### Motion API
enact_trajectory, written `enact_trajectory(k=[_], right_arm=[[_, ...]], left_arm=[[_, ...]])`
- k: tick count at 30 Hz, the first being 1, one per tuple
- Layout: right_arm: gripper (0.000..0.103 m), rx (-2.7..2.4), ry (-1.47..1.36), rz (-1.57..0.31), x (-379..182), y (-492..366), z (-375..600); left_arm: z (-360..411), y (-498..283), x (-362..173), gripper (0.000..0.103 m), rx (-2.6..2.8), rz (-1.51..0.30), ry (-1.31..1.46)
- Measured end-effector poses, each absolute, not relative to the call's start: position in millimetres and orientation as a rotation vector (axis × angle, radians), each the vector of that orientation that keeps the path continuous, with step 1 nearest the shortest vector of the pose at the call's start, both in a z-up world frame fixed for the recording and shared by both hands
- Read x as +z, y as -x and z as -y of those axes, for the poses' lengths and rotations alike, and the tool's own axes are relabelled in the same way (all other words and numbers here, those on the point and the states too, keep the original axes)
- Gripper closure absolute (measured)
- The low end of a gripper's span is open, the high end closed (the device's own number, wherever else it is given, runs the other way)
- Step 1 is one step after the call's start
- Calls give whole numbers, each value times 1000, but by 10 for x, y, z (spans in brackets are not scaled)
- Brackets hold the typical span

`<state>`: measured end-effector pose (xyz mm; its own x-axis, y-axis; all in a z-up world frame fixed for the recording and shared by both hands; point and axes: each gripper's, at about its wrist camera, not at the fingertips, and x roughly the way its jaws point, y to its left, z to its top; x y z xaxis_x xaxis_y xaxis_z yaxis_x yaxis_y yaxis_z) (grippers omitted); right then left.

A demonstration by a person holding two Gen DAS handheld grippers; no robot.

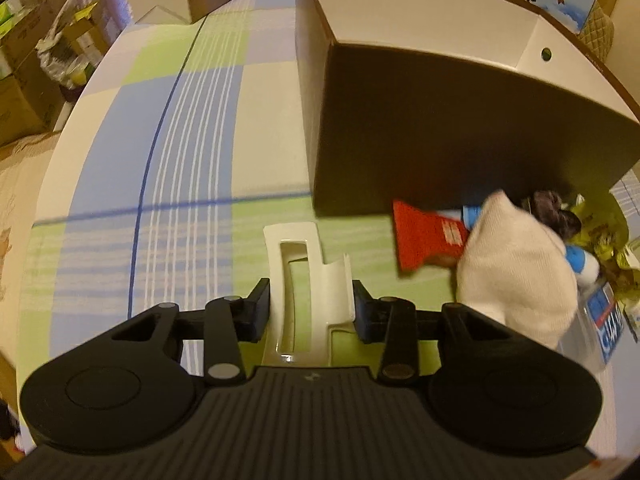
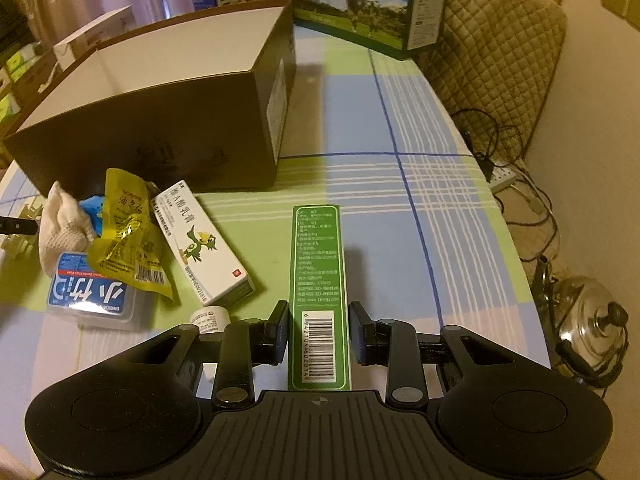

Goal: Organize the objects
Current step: 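Lift and carry the clip and green box over the brown box with both tools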

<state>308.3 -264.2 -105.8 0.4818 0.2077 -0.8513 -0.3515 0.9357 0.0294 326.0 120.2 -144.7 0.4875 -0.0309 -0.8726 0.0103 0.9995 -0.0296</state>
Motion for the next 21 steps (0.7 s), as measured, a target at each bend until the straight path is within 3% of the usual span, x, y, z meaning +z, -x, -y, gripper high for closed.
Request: enact_trajectory(k=[21], right_arm=[[76, 426, 282, -1096, -1237, -3388, 2435]], left_arm=[[-1011, -2849, -1392, 67, 51, -1088, 66]])
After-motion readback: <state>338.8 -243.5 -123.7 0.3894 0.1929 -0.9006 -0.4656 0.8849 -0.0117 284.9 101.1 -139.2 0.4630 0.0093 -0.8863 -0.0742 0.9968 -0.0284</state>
